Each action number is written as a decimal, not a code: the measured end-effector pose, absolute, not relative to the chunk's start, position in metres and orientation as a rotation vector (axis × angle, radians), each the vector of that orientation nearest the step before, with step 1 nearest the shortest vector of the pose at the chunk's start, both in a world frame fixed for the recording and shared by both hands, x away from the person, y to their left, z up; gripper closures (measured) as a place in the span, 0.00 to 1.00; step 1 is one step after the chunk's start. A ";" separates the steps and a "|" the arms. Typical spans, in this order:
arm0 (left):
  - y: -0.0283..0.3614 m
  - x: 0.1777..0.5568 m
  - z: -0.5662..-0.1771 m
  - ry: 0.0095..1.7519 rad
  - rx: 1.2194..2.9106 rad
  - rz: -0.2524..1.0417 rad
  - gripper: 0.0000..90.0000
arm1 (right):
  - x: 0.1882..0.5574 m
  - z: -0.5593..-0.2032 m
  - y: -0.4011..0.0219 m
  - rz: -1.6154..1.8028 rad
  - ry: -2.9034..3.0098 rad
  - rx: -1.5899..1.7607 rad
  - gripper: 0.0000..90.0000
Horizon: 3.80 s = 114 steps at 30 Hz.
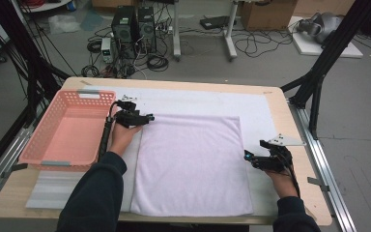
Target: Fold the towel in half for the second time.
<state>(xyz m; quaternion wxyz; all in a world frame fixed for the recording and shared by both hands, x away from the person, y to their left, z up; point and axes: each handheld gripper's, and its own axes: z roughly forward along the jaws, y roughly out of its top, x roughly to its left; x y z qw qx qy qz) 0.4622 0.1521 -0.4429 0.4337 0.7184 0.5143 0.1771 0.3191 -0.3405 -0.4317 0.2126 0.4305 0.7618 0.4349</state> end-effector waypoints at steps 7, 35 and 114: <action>0.147 0.463 -0.451 1.226 1.877 0.457 0.61 | 0.329 -0.431 -0.340 1.205 2.097 1.210 0.20; 0.149 0.463 -0.452 1.222 1.865 0.397 0.93 | 0.461 -0.442 -0.291 1.038 2.333 1.307 0.86; 0.158 0.265 -0.432 0.862 1.790 0.352 0.93 | 0.277 -0.429 -0.318 1.305 2.178 1.034 0.91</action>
